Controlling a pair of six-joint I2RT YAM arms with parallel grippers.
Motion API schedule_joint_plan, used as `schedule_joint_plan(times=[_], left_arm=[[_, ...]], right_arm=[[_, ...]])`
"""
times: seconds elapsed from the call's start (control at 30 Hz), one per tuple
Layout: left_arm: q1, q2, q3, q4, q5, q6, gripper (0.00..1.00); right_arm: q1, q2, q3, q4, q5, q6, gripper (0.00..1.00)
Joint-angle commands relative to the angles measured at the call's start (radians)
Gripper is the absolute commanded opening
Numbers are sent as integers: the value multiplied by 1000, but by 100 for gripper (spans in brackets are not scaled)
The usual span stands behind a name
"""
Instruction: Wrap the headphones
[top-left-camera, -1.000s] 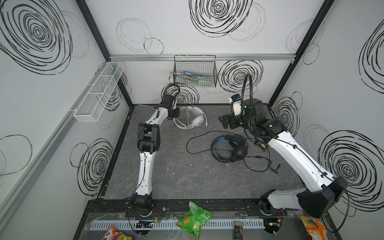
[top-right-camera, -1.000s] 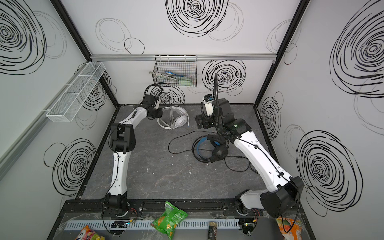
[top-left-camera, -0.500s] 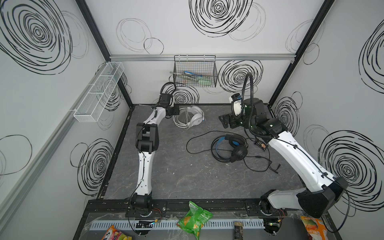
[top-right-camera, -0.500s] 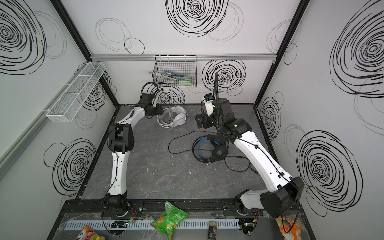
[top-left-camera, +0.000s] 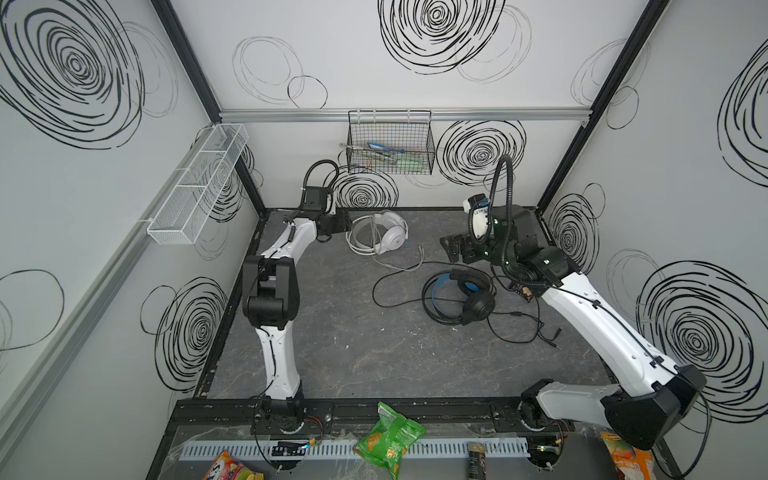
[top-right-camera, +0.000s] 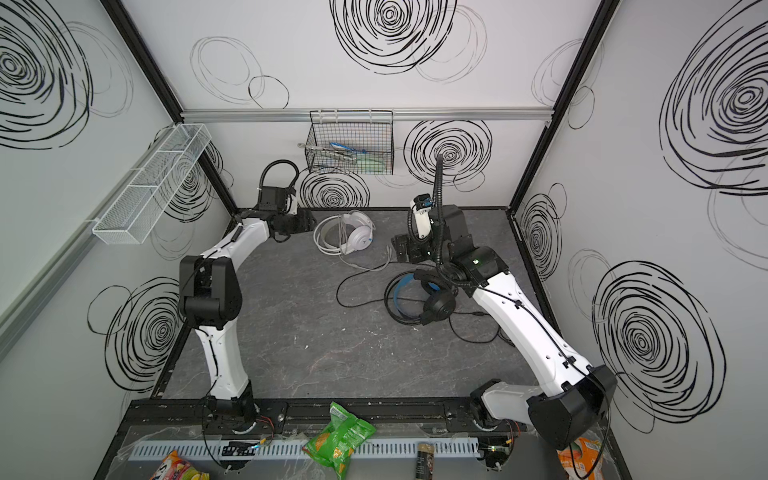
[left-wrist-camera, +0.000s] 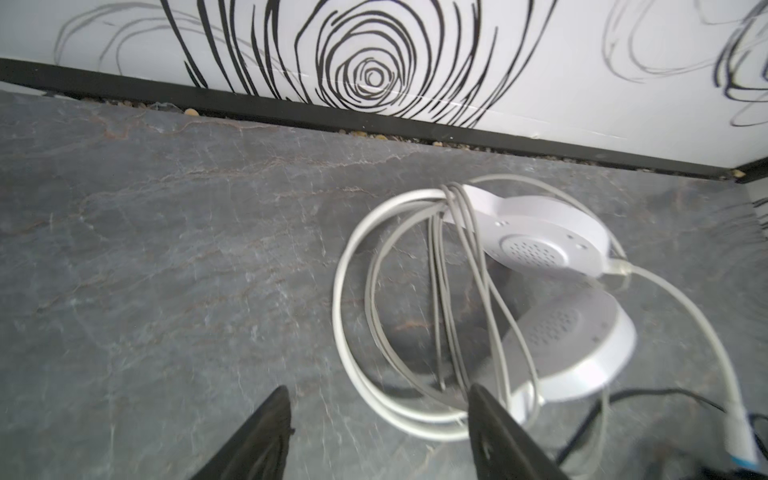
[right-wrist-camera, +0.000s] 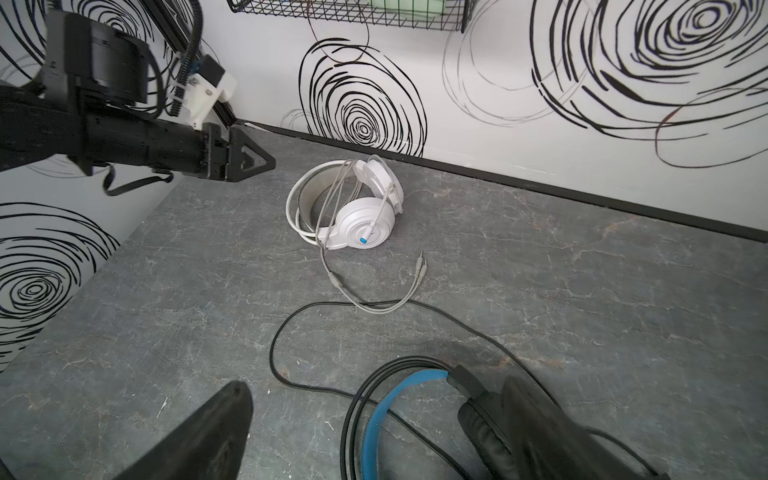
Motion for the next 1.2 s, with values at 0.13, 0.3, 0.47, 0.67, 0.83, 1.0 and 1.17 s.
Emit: schedule_joint_plan(times=[0.13,0.3,0.47,0.67,0.83,1.0,1.17], left_arm=[[3,-310,-352,100,81,-86,71],[-86,-500,-548,102,86,-99,71],[-207,-608,-676,142,76,-112,72],[-397,-665,-713,158,28,-132,72],[-548,-640,-717,218,3,-258,70],[-688,-507,-632,212,-132,-346,74],[-749,-347,-538,182,-176,-389,86]], right_arm=[[-1,-46,-62,53,-18,60,97],[-4,-63,-135,74,-38,101,97],[-24,-59,-153,86,-59,122,97],[-95,-85,-262,107,-96,161,97],[-188,-111,-372,120,-78,163,97],[-190,-102,-405,133,-36,153,97],[-190,-115,-421,126,6,127,97]])
